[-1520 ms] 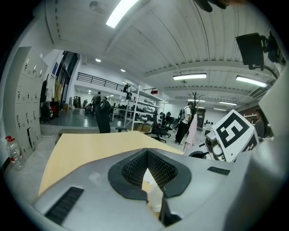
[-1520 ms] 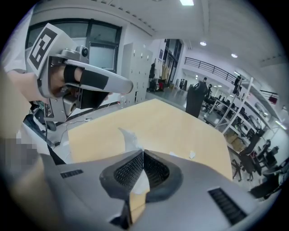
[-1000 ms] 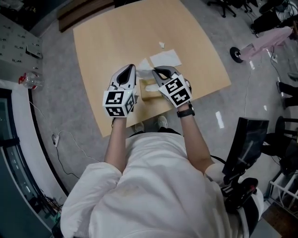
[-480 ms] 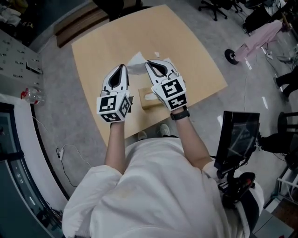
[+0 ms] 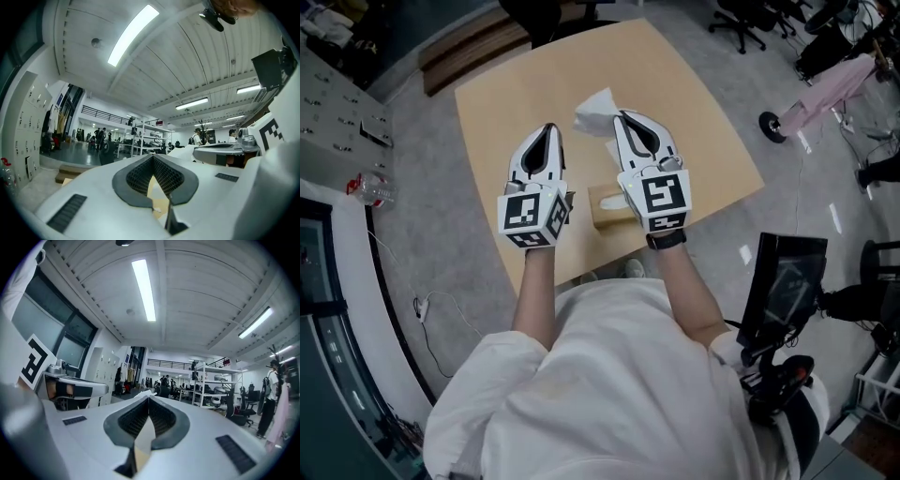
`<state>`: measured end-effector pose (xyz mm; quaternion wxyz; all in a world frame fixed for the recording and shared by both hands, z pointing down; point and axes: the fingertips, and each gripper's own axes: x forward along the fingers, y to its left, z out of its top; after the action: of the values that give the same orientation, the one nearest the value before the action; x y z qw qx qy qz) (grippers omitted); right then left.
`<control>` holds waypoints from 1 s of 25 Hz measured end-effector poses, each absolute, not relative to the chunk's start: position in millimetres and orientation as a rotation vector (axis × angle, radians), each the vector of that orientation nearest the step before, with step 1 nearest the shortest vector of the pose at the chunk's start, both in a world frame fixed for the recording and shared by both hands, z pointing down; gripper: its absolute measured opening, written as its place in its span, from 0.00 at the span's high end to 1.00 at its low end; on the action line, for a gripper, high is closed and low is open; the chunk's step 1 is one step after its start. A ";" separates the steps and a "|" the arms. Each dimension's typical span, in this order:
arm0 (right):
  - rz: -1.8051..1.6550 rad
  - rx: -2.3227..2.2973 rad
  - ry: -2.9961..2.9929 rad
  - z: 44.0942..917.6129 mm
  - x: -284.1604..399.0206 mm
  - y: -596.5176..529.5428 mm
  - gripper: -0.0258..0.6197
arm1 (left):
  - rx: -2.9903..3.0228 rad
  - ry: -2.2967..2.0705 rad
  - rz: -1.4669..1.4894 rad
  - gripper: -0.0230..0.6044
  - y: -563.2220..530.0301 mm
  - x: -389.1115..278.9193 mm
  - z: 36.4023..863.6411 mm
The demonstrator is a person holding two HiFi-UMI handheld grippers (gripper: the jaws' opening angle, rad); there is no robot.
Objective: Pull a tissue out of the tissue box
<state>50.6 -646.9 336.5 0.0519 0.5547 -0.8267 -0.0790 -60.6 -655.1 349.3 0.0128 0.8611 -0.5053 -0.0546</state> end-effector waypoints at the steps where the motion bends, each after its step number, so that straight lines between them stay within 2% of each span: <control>1: -0.243 1.702 -2.509 335.4 52.5 -646.0 0.95 | 2.686 -1.575 -0.168 0.96 -654.6 -59.6 349.5; 25: -0.323 1.750 -2.466 334.9 63.1 -657.7 0.95 | 2.711 -1.548 -0.195 0.96 -670.1 -47.4 353.5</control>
<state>63.1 -657.7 334.9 0.0503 0.5749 -0.8098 -0.1060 -47.4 -670.1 353.5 0.0070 0.8667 -0.4949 -0.0624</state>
